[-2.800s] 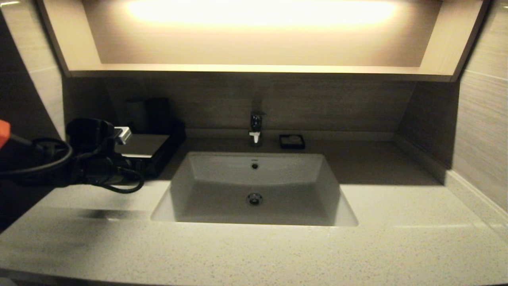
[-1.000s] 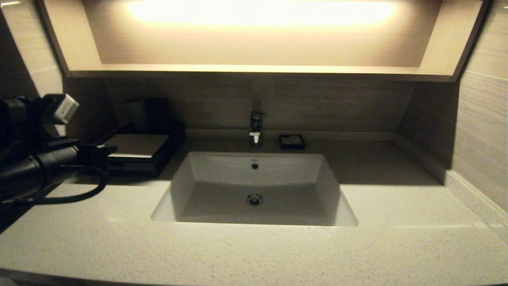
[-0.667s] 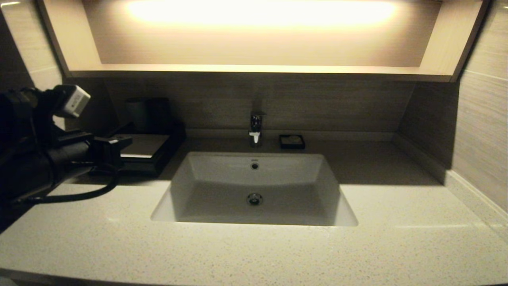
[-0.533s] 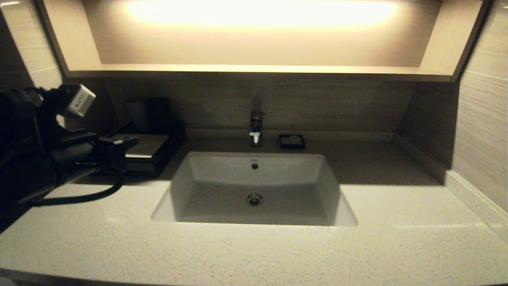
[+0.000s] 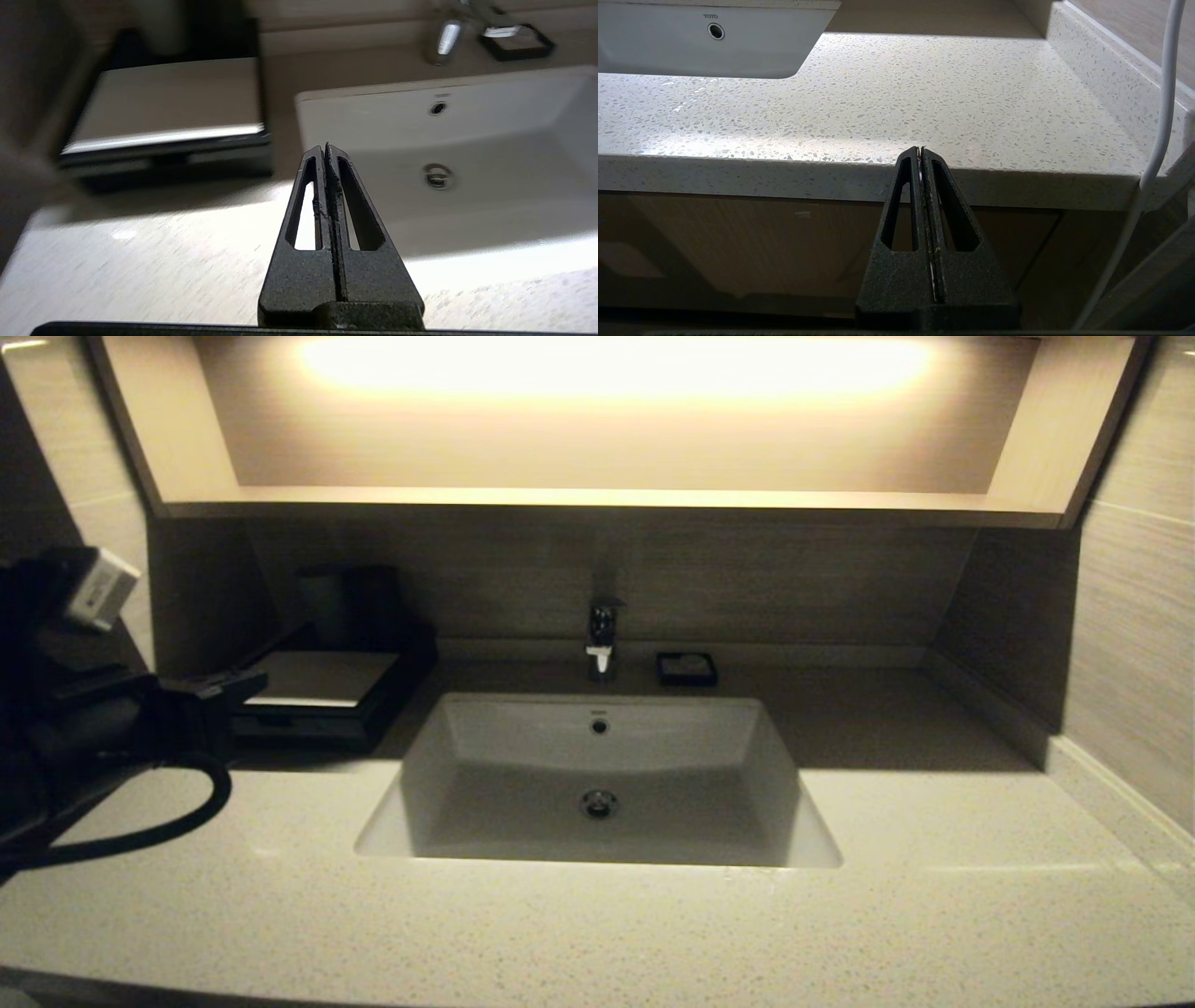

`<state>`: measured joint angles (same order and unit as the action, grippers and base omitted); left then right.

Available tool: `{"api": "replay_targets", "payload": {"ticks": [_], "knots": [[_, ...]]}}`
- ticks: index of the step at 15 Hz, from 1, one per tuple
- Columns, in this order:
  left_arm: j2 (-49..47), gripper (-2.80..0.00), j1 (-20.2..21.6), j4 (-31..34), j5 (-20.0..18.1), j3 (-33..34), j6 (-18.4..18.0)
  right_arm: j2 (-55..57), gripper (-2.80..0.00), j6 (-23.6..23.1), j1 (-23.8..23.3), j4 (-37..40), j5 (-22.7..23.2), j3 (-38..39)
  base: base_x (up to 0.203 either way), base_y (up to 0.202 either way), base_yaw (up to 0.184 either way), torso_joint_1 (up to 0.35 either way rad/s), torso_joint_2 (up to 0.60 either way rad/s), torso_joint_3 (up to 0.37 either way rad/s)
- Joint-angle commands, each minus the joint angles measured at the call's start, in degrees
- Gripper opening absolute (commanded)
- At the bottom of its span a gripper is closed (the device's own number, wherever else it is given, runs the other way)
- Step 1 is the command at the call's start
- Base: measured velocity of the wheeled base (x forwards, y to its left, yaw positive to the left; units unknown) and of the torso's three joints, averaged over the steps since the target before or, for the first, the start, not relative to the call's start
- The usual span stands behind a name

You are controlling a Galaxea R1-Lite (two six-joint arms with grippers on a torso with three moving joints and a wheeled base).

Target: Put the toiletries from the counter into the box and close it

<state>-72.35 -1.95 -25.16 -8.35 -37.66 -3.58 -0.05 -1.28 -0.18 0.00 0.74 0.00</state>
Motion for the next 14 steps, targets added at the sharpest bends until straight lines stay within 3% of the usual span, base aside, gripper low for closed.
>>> {"api": "replay_targets", "payload": {"ticks": [1,4,14], "knots": [[5.8,-2.8,3.2,-0.1,0.0,2.8,-0.2,0.0,-2.8,0.0,0.0,0.0,0.0,0.1,0.0,0.0,0.0,0.0,0.0,0.0],[11.2,-2.8,5.0,1.0,-0.1,4.1,-0.2,0.0,-2.8,0.0,0.0,0.0,0.0,0.1,0.0,0.0,0.0,0.0,0.0,0.0],[32.2,-2.8,5.1,7.0,0.0,13.3,-0.2,0.0,-2.8,0.0,0.0,0.0,0.0,0.1,0.0,0.0,0.0,0.0,0.0,0.0]]}}
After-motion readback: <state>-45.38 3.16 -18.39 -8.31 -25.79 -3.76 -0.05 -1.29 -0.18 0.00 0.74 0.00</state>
